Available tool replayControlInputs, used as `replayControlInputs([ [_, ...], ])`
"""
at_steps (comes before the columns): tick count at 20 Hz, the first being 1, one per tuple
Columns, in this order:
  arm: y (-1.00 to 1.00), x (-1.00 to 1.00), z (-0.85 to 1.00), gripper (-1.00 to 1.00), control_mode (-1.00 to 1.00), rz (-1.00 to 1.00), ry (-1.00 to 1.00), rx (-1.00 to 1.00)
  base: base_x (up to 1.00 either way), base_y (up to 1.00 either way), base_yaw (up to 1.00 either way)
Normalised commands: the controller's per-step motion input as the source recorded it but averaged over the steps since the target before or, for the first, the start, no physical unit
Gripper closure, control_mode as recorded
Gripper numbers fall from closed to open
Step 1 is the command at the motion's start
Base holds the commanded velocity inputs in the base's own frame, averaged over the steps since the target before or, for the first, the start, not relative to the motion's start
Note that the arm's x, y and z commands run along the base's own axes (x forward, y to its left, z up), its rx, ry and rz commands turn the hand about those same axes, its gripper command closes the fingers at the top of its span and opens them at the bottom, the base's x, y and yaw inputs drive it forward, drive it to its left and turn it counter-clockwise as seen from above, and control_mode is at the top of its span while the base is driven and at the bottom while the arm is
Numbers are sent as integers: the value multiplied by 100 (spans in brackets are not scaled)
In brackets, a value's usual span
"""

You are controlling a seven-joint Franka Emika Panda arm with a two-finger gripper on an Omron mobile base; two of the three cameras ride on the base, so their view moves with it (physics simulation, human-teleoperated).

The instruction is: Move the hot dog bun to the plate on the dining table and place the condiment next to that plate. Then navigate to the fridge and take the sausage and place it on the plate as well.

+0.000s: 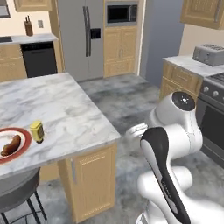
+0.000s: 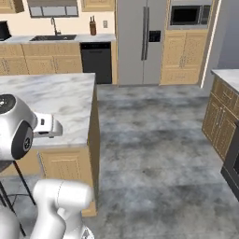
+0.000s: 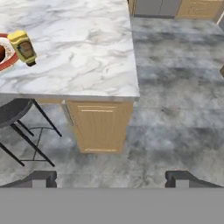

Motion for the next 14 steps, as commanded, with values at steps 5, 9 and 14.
replayControlInputs([
  [5, 0, 0, 0, -100, 100, 0, 0, 0, 28, -100, 0],
  [9, 0, 0, 0, -100, 100, 0, 0, 0, 34, -100, 12],
  [14, 0, 0, 0, -100, 100, 0, 0, 0, 69, -100, 27],
])
